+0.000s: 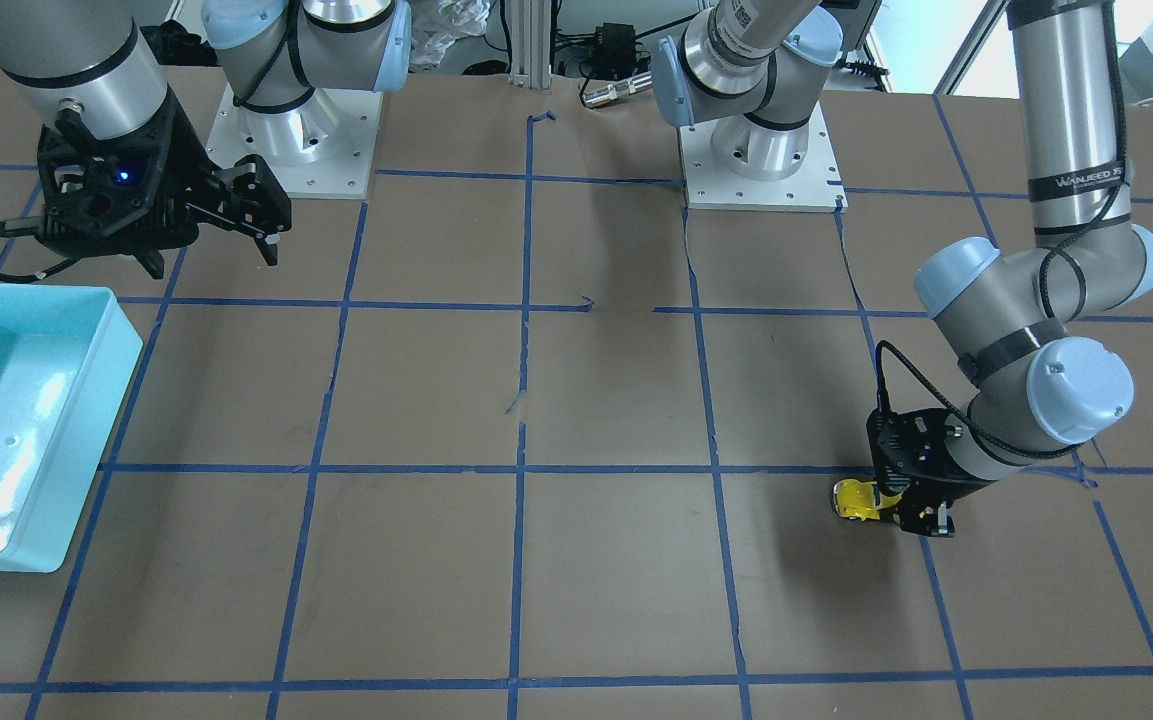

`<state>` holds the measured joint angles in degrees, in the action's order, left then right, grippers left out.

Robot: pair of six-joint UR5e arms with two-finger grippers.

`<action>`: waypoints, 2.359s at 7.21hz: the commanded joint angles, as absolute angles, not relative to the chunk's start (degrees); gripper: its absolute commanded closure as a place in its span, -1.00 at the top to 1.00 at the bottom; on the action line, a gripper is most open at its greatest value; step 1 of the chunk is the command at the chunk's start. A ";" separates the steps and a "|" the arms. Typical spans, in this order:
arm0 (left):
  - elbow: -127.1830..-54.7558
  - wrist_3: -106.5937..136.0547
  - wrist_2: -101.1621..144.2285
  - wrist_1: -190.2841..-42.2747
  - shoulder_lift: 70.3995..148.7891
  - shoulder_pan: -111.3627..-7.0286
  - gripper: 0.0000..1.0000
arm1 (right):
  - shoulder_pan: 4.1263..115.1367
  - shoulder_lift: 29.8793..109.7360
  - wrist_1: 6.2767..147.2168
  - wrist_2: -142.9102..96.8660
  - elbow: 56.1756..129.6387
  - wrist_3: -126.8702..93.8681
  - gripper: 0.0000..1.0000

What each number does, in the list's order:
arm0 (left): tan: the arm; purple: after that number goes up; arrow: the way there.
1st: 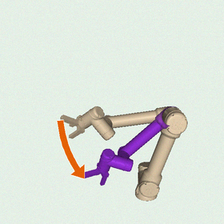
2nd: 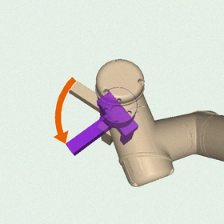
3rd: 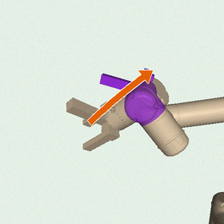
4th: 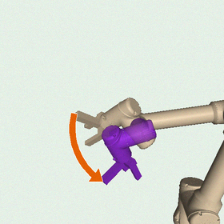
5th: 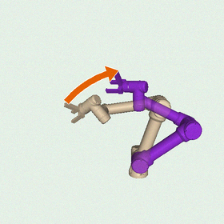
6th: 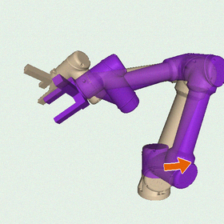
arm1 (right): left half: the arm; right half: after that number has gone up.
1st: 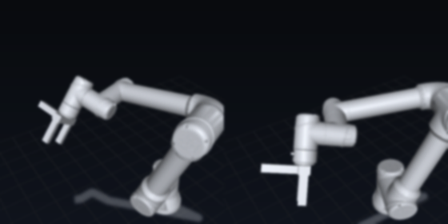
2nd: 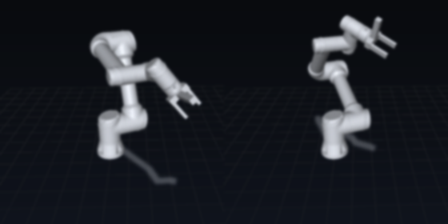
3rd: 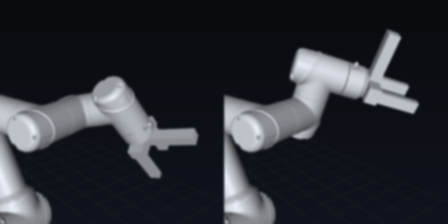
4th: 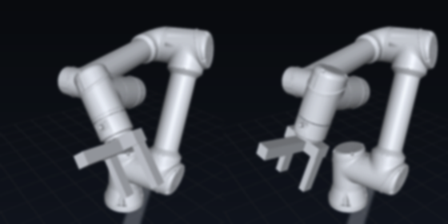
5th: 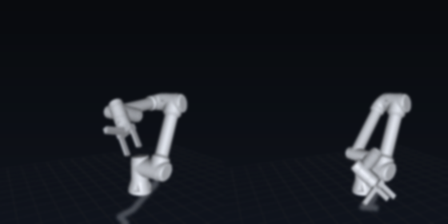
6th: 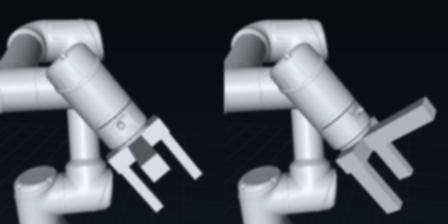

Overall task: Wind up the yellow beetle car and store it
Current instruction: 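Close the left gripper around the yellow car's body, then drag the car backward toward the robot with the left gripper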

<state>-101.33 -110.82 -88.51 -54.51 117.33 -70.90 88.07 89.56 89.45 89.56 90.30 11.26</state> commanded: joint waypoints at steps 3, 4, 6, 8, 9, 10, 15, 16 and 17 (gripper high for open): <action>-101.25 -112.58 -88.51 -54.58 117.33 -69.96 -0.82 | 88.07 89.47 89.56 89.56 90.44 11.51 1.00; -101.34 -112.85 -88.51 -54.58 117.33 -69.87 -0.81 | 88.07 89.39 89.56 89.56 90.53 11.51 1.00; -101.25 -113.55 -88.51 -54.58 117.33 -69.44 -0.82 | 88.07 89.04 89.74 89.56 90.53 12.39 1.00; -101.42 -116.78 -88.51 -54.58 117.33 -67.07 -0.82 | 88.07 89.03 89.74 89.21 90.44 12.13 1.00; -101.34 -117.07 -88.51 -54.58 117.33 -66.71 -0.82 | 88.07 89.03 89.48 89.64 90.44 13.00 1.00; -101.25 -117.24 -88.51 -54.58 117.42 -66.01 -0.82 | 88.07 89.03 89.65 89.65 90.44 13.09 1.00; -101.25 -118.55 -88.59 -54.49 117.42 -63.46 -0.81 | 88.07 89.03 89.65 89.65 90.53 13.27 1.00; -101.25 -118.91 -88.59 -54.49 117.51 -63.11 -0.81 | 88.15 88.95 89.56 89.56 90.53 13.18 1.00; -101.16 -119.00 -88.59 -54.49 117.51 -63.02 -0.81 | 88.07 89.03 89.47 89.65 90.53 13.18 1.00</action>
